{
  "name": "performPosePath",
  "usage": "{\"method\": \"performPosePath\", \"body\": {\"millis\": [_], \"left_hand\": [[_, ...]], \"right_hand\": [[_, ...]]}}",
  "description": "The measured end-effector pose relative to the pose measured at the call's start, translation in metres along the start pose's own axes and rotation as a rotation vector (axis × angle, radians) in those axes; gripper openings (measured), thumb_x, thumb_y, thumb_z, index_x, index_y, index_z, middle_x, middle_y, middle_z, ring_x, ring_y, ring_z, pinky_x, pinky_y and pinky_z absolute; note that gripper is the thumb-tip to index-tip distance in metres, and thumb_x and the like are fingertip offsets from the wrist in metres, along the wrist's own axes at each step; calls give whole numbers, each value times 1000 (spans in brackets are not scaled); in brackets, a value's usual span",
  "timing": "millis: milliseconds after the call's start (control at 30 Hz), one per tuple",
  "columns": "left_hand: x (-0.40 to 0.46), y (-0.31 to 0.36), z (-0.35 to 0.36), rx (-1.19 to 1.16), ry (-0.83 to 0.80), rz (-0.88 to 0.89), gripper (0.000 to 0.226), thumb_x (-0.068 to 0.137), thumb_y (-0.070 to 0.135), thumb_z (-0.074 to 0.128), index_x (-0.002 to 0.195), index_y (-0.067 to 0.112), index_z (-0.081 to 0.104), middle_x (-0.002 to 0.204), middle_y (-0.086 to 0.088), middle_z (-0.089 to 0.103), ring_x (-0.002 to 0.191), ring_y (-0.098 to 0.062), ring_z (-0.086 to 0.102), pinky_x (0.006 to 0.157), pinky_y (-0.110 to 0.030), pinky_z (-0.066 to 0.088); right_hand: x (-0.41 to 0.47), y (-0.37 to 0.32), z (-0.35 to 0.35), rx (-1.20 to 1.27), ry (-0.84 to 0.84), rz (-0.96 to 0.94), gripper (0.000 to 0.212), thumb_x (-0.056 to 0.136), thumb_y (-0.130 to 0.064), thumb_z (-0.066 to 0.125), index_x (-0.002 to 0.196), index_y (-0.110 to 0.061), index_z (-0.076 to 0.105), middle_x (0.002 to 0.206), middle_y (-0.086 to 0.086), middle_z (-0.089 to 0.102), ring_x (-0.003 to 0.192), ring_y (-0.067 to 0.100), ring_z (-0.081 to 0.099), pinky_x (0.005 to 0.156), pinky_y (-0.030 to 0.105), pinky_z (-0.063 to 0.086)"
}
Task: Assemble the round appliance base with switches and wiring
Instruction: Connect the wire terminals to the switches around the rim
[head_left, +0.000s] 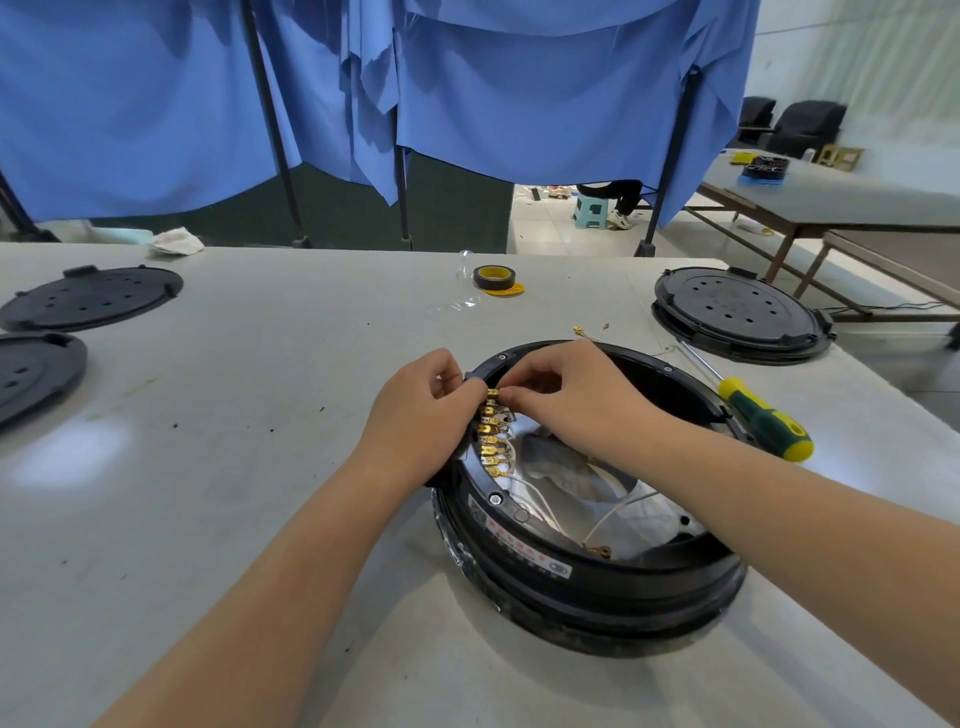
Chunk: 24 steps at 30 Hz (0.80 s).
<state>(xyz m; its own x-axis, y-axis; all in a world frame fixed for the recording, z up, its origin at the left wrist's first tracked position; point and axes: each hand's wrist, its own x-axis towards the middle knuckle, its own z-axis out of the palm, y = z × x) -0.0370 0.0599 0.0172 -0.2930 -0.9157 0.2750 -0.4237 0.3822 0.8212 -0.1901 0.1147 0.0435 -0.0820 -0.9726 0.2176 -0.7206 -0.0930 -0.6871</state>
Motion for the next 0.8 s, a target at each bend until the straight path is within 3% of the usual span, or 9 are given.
{"method": "performPosePath", "body": {"millis": [200, 367, 500, 667, 800], "left_hand": [[-3, 1, 0, -41, 11, -30, 27, 84, 24, 63, 69, 7, 48, 60, -9, 53, 55, -17, 44, 56, -34, 37], [-3, 0, 0, -54, 6, -58, 26, 84, 25, 63, 72, 6, 50, 68, -20, 60, 56, -18, 47, 57, -34, 39], [-4, -1, 1, -79, 23, -68, 26, 83, 25, 64, 67, 10, 49, 60, -14, 56, 54, -16, 45, 56, -33, 39], [-5, -3, 4, -112, 54, -72, 25, 83, 22, 65, 66, 14, 49, 45, 8, 50, 43, -5, 41, 48, -20, 36], [-7, -5, 6, -147, 78, -68, 26, 82, 19, 66, 65, 15, 47, 41, 11, 47, 39, -3, 38, 43, -13, 33]], "right_hand": [[-1, -1, -10, -9, 15, 45, 16, 84, -30, 69, 98, -24, 72, 85, -13, 69, 80, 0, 63, 74, 14, 48], [15, 9, -57, -56, 91, 88, 8, 83, -27, 70, 91, -28, 72, 84, -16, 67, 76, -3, 60, 61, 5, 40], [36, 41, -93, -125, 92, 202, 9, 86, -21, 68, 93, -25, 71, 84, -14, 65, 77, 0, 57, 62, 13, 39], [58, 88, -101, -263, 50, 318, 7, 87, -14, 66, 91, -19, 71, 86, -1, 67, 72, 8, 57, 58, 19, 40], [70, 111, -89, -364, -18, 280, 12, 85, -13, 66, 95, -17, 71, 92, 0, 65, 84, 15, 60, 73, 24, 41]]}}
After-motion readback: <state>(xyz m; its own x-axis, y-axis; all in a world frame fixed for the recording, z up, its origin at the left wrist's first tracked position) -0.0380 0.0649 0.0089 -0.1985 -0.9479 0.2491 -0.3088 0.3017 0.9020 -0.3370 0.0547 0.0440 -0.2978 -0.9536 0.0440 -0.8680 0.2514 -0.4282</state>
